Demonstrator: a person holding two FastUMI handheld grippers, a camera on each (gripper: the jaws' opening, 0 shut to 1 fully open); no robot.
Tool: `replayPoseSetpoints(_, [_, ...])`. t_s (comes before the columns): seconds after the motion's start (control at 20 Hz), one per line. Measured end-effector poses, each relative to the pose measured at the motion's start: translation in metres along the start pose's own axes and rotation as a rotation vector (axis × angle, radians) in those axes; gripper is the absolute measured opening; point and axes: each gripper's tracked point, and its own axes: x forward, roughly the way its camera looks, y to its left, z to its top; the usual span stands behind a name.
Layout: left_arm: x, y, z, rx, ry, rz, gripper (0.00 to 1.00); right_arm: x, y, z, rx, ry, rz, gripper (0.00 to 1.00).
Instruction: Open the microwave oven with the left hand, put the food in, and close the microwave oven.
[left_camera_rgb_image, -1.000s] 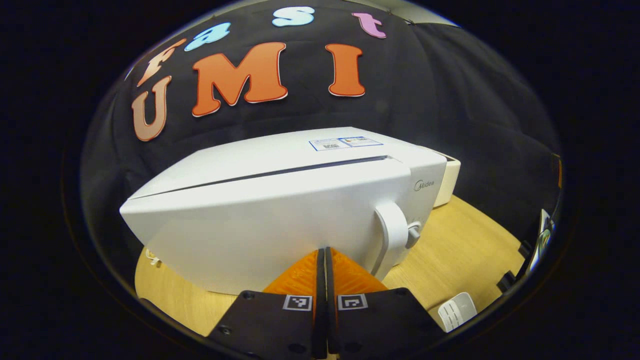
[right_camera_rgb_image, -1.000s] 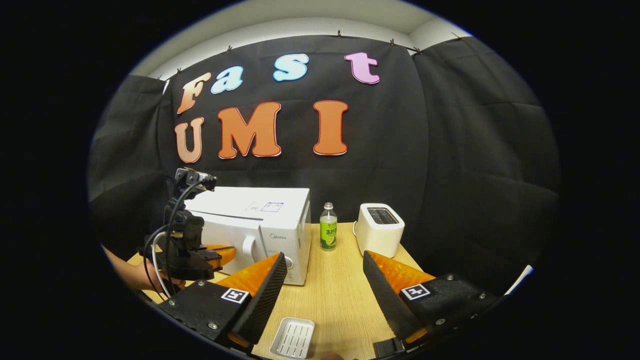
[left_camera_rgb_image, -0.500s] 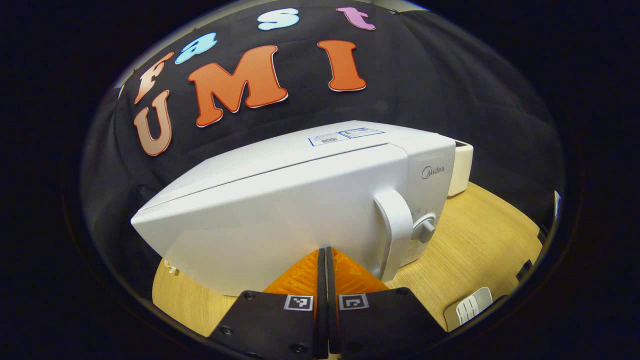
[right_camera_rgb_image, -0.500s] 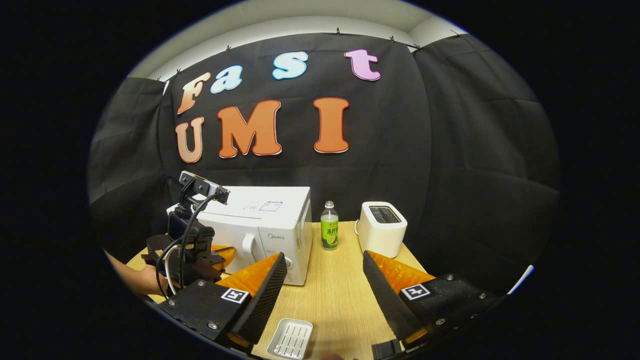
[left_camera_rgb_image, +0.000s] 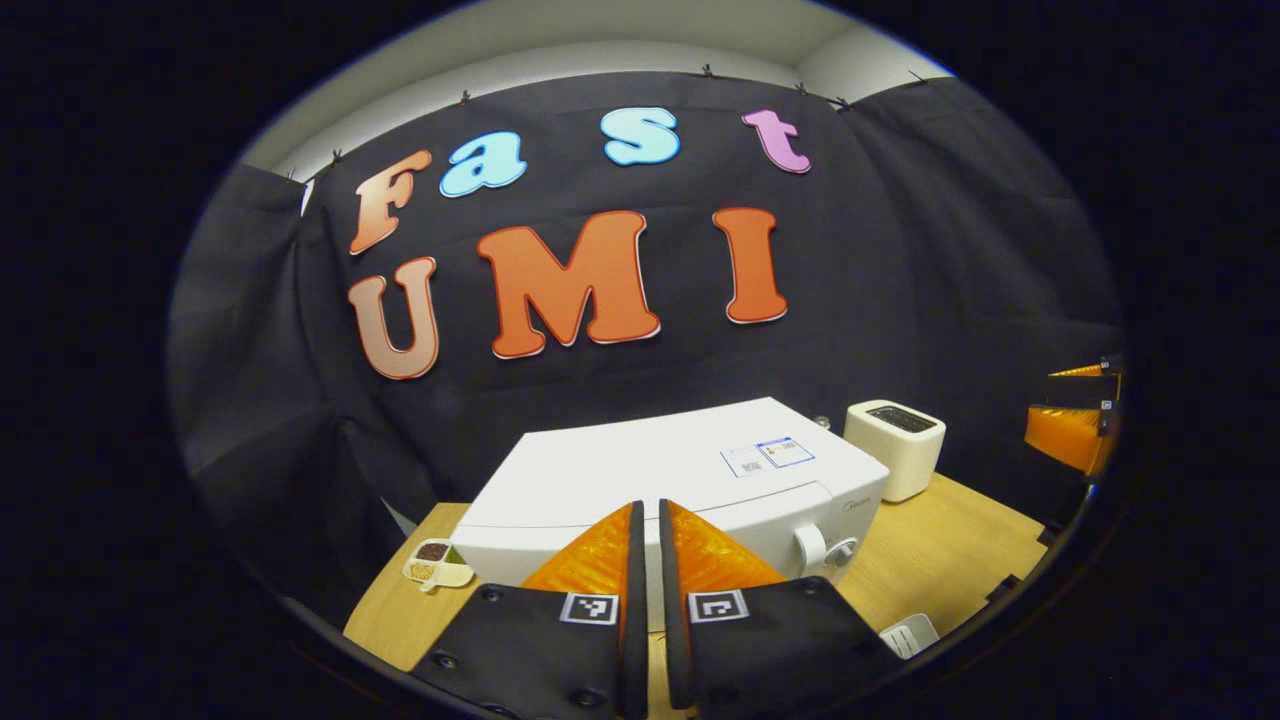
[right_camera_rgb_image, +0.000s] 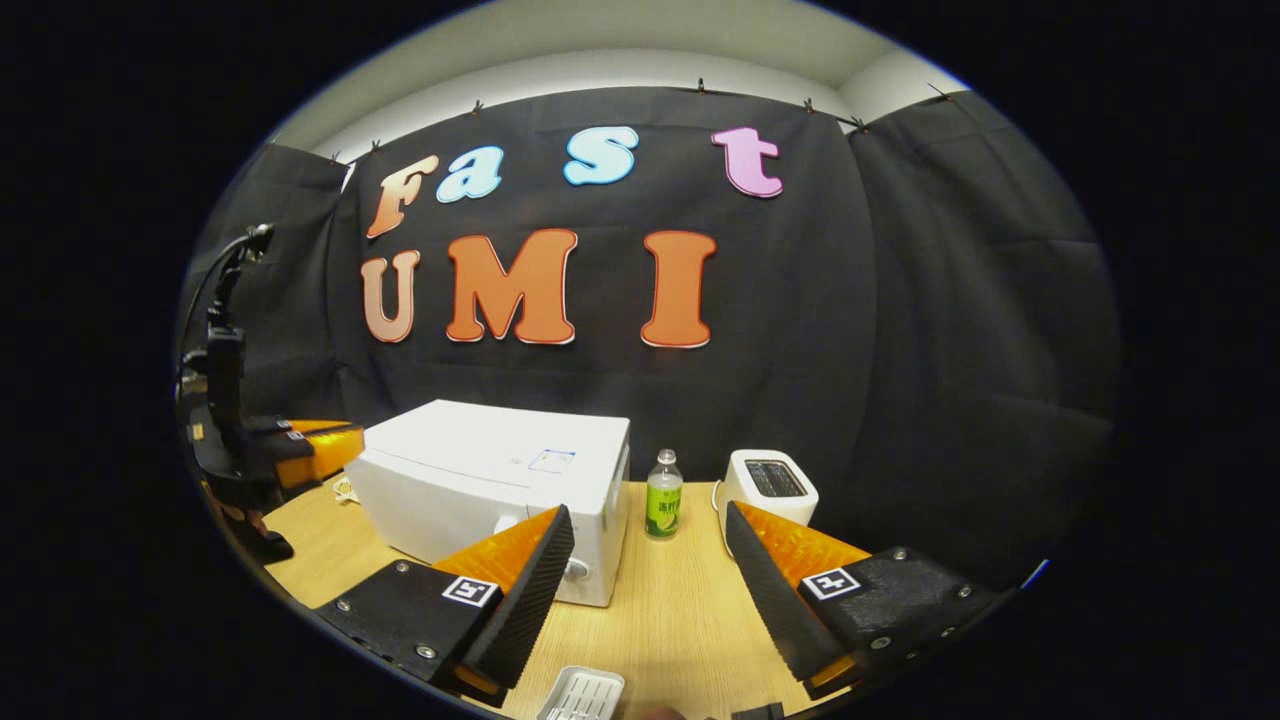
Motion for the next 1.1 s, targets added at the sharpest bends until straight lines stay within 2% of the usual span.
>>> replayPoseSetpoints(0.15, [-0.028, 0.045, 0.034, -0.047, -0.052, 0.056, 0.25, 0.004, 0.014, 0.027, -0.017, -0.034, 0.017, 0.95])
replayPoseSetpoints(0.2, [-0.038, 0.061, 0.046, -0.059, -0.073, 0.076, 0.18, 0.003, 0.022, 0.039, -0.009, -0.056, 0.031, 0.95])
replayPoseSetpoints(0.3, [-0.057, 0.089, 0.063, -0.082, -0.103, 0.111, 0.29, 0.003, 0.037, 0.063, 0.007, -0.102, 0.061, 0.95])
replayPoseSetpoints(0.35, [-0.066, 0.101, 0.068, -0.091, -0.112, 0.125, 0.46, 0.003, 0.042, 0.071, 0.01, -0.12, 0.07, 0.95])
replayPoseSetpoints(0.4, [-0.075, 0.114, 0.073, -0.098, -0.123, 0.144, 0.53, 0.002, 0.047, 0.082, 0.011, -0.14, 0.082, 0.95])
replayPoseSetpoints(0.45, [-0.083, 0.125, 0.077, -0.103, -0.132, 0.162, 0.69, 0.002, 0.053, 0.09, 0.007, -0.159, 0.094, 0.95])
replayPoseSetpoints(0.5, [-0.092, 0.136, 0.079, -0.107, -0.139, 0.18, 0.75, 0.002, 0.058, 0.097, 0.001, -0.172, 0.103, 0.95])
replayPoseSetpoints(0.55, [-0.101, 0.144, 0.082, -0.11, -0.146, 0.196, 0.72, 0.001, 0.062, 0.103, -0.007, -0.182, 0.114, 0.95])
replayPoseSetpoints(0.6, [-0.108, 0.152, 0.084, -0.113, -0.152, 0.21, 0.75, 0.0, 0.068, 0.107, -0.016, -0.193, 0.126, 0.95])
replayPoseSetpoints(0.65, [-0.116, 0.158, 0.087, -0.114, -0.16, 0.218, 0.82, 0.0, 0.074, 0.113, -0.022, -0.205, 0.139, 0.95])
replayPoseSetpoints(0.7, [-0.125, 0.166, 0.092, -0.114, -0.173, 0.228, 0.8, -0.001, 0.079, 0.118, -0.027, -0.217, 0.148, 0.95])
replayPoseSetpoints(0.9, [-0.148, 0.186, 0.111, -0.103, -0.22, 0.266, 0.94, -0.006, 0.094, 0.132, -0.046, -0.247, 0.167, 0.95])
replayPoseSetpoints(0.95, [-0.152, 0.189, 0.115, -0.098, -0.229, 0.271, 0.95, -0.007, 0.096, 0.134, -0.047, -0.252, 0.168, 0.95])
replayPoseSetpoints(1.0, [-0.156, 0.193, 0.118, -0.096, -0.234, 0.274, 0.92, -0.009, 0.098, 0.136, -0.047, -0.257, 0.169, 0.95])
replayPoseSetpoints(1.05, [-0.157, 0.194, 0.121, -0.094, -0.238, 0.274, 0.96, -0.012, 0.099, 0.138, -0.046, -0.263, 0.169, 0.94])
replayPoseSetpoints(1.1, [-0.159, 0.192, 0.122, -0.096, -0.24, 0.273, 0.93, -0.014, 0.1, 0.14, -0.043, -0.267, 0.169, 0.94])
